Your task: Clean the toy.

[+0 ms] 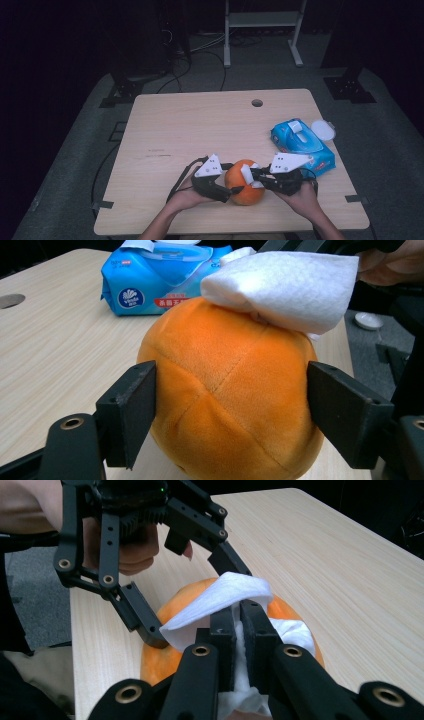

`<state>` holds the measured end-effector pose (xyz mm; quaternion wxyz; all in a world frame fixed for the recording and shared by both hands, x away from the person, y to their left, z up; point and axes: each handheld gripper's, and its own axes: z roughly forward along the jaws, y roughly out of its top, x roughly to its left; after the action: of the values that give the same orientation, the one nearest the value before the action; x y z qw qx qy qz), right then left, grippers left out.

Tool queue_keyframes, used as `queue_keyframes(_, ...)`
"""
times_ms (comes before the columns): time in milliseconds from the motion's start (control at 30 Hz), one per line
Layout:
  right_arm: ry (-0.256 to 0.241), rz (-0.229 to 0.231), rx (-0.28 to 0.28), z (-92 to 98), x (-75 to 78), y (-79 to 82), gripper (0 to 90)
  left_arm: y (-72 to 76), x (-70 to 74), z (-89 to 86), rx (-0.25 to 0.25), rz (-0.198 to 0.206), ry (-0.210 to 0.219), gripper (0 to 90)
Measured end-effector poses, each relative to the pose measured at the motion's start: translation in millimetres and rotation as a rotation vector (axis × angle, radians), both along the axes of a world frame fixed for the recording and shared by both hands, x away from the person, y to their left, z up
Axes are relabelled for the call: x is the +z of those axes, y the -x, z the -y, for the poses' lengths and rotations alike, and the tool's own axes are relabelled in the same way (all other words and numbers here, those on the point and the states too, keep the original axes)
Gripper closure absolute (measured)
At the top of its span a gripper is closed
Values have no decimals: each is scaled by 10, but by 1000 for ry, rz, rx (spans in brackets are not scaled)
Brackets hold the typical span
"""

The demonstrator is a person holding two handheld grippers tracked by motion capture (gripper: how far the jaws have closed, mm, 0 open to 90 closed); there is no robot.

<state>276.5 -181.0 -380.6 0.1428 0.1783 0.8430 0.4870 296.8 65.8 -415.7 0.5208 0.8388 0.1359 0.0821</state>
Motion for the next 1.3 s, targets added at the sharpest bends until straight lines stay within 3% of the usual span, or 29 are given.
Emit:
queue_keyframes(233, 14, 21, 48, -199, -2, 81, 843, 99, 24, 75, -39, 77, -48, 273)
queue_keyframes(500, -24, -22, -23, 42, -32, -78, 842, 21, -23, -55, -54, 46, -41, 295)
queue_keyframes(600, -28, -49, -36, 93, -82, -114, 842, -19, -36, -88, -51, 16, -35, 279)
queue_keyframes(767, -50, -74, -25, 22, -124, -93, 842, -111, -32, -127, -38, -144, 29, 178)
queue_keyframes(867, -55, -84, 8, -58, -123, -35, 842, -111, -33, -128, -29, -167, 24, 176)
queue_keyframes(933, -48, -81, 30, -121, -109, 6, 842, -94, -24, -110, -29, -153, 9, 177)
queue_keyframes(1000, -40, -74, 48, -184, -102, 37, 842, -68, -7, -98, -37, -112, -26, 186)
queue_keyframes(1067, -21, -53, 46, -214, -92, 49, 842, -45, -3, -104, -34, -81, -35, 227)
queue_keyframes(1300, -24, -35, -13, -54, -56, -46, 842, -11, -8, -84, -50, -32, -40, 281)
